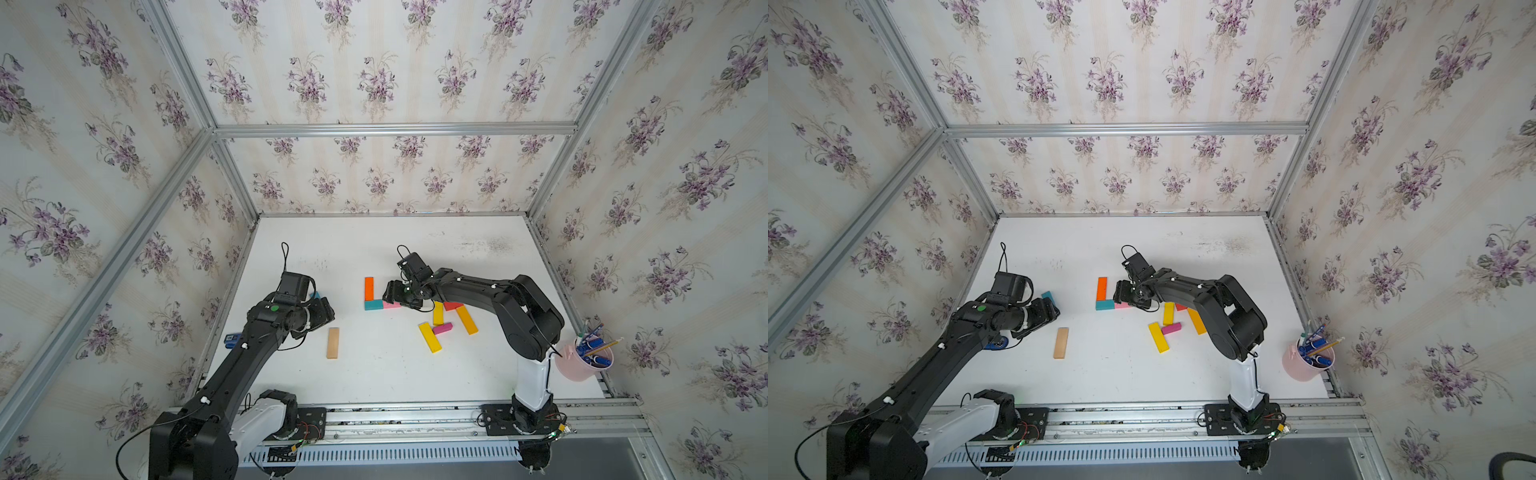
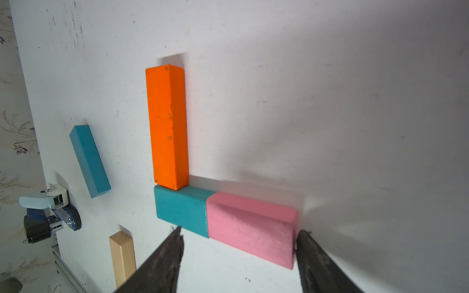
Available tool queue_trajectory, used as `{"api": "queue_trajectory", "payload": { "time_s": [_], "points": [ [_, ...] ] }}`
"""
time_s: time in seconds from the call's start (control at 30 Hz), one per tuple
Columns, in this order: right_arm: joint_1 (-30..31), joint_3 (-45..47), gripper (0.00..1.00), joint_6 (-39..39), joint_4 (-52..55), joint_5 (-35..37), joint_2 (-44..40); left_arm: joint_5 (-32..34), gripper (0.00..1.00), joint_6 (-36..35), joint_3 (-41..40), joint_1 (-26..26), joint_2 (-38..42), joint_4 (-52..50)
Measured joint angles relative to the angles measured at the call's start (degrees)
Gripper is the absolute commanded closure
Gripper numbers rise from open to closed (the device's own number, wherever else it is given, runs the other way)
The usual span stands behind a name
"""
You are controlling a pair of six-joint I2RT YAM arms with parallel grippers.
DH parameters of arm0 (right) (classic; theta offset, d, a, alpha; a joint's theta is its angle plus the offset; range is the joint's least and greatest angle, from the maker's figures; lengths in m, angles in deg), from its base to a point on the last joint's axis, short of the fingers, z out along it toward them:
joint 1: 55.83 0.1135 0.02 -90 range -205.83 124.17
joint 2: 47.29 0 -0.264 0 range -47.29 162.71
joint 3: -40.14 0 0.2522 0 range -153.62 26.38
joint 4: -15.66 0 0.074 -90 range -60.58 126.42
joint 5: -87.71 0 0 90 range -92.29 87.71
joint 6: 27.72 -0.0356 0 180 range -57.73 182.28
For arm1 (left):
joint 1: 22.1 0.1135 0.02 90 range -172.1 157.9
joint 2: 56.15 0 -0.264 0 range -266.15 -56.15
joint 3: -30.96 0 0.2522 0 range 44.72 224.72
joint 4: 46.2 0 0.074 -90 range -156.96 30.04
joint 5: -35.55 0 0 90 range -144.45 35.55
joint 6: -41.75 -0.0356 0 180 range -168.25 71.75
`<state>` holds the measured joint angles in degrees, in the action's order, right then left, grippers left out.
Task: Assemble the letter h with building blocks
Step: Assemble the building block at the center of the board, then pick up the building block from the center of the board.
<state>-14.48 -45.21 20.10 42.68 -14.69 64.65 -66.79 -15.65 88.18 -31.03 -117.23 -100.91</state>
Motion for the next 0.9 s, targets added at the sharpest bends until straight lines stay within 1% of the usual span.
{"api": "queue_trajectory", "payload": {
  "time_s": [0.13,0.23,0.37,0.53,0.6,0.7,0.77,0.9],
  "points": [
    [0.0,-0.2,0.27,0.1,0.6,0.3,0.0,0.0,0.22,0.0,0.0,0.0,0.0,0.0],
    [0.0,-0.2,0.26,0.1,1.9,2.1,-0.9,0.0,0.21,0.0,0.0,0.0,-0.2,0.0],
    [0.1,-2.5,0.26,0.5,4.2,4.9,-2.5,-0.1,0.21,0.0,0.0,0.0,-0.8,0.0],
    [1.2,-3.8,0.26,2.0,6.7,9.5,-4.6,-0.3,0.17,0.5,-0.6,0.0,-2.3,0.5],
    [2.6,-2.9,0.26,2.2,7.2,11.0,-7.1,-0.5,0.18,1.1,-0.5,0.0,-4.2,0.9],
    [5.5,0.1,0.27,3.0,6.9,13.7,-12.1,-0.2,0.19,1.4,1.6,0.0,-9.5,1.1],
    [7.6,2.8,0.27,3.2,6.6,15.2,-15.4,1.1,0.2,1.5,3.9,0.0,-13.8,1.5],
    [9.8,9.3,0.27,2.2,6.3,17.5,-21.2,4.4,0.19,1.9,7.8,0.0,-20.9,2.3]
  ]
}}
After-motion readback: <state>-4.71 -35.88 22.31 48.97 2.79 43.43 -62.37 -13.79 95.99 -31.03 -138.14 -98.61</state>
